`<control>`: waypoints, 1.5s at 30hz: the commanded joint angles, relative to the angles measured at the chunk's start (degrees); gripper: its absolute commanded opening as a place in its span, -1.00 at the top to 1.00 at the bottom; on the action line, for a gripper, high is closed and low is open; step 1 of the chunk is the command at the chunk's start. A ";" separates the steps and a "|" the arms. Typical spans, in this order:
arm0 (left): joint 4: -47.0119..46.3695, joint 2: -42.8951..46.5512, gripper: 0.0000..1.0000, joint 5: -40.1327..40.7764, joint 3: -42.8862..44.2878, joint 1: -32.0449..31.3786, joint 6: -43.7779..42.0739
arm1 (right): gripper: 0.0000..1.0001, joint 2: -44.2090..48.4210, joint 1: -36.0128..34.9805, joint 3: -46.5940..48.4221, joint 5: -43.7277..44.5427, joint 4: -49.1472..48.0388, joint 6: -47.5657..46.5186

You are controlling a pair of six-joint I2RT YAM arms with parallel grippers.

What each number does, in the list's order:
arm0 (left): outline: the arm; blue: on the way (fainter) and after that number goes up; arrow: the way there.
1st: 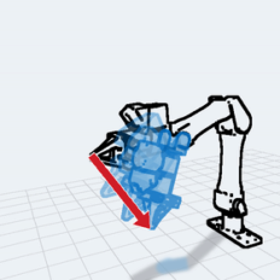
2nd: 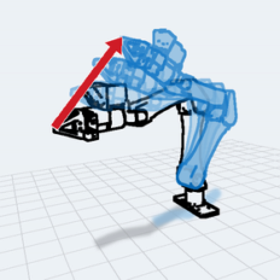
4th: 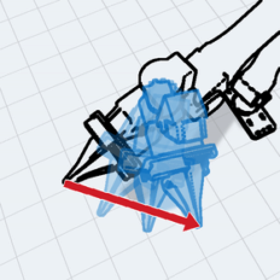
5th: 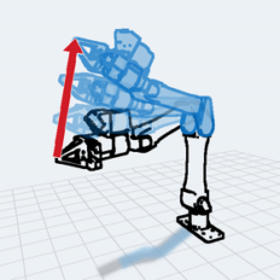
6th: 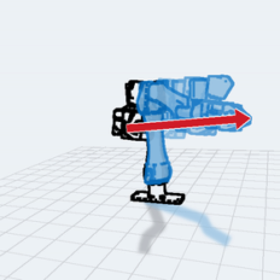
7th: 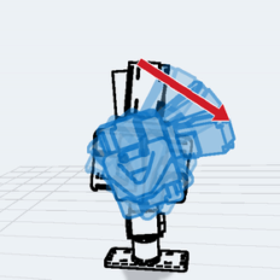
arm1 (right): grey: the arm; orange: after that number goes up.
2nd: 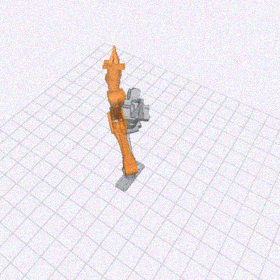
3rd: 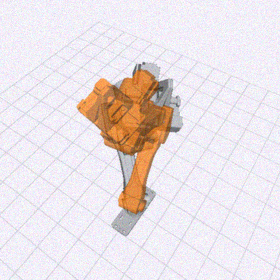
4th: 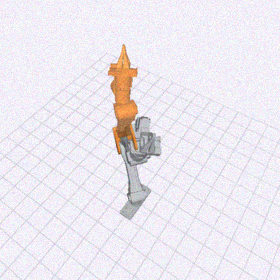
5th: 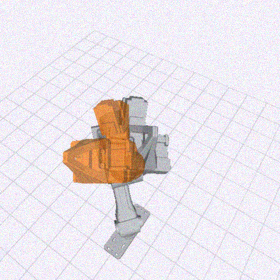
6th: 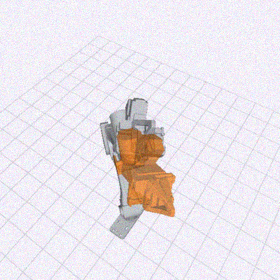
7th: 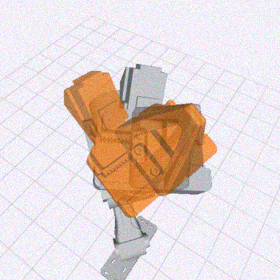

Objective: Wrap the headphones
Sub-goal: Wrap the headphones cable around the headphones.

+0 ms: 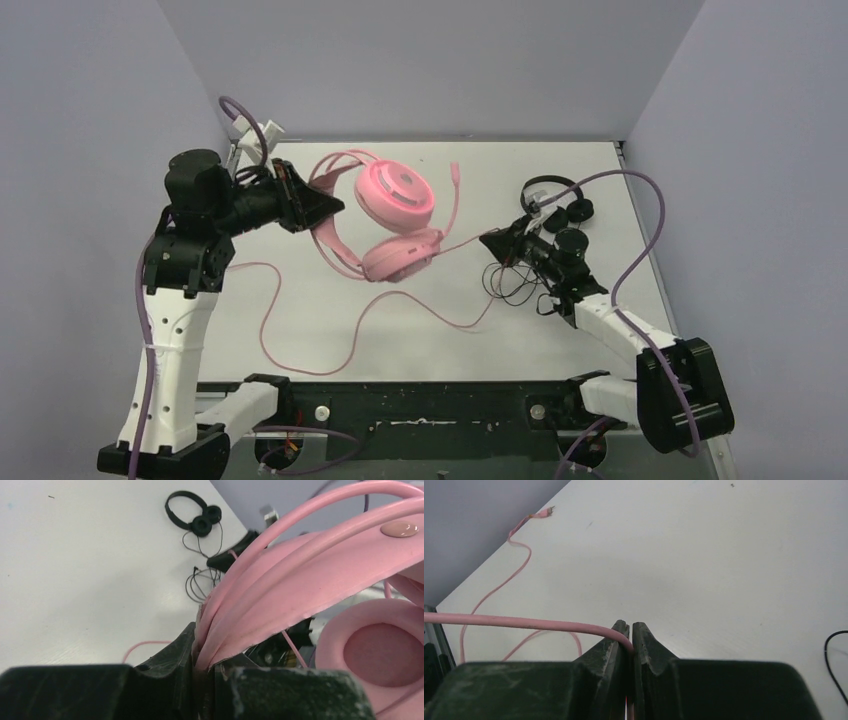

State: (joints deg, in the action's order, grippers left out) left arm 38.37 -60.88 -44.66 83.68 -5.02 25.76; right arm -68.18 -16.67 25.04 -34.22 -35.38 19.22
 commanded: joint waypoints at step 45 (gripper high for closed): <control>18.27 -10.05 1.00 85.93 -9.68 -39.10 -30.91 | 1.00 -10.91 -4.09 61.45 -18.95 56.47 -1.21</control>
State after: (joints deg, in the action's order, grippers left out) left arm 53.32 -70.00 37.76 71.40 -45.71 -7.51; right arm -83.61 -19.64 83.24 -51.79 28.49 12.53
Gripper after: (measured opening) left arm 0.088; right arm 0.059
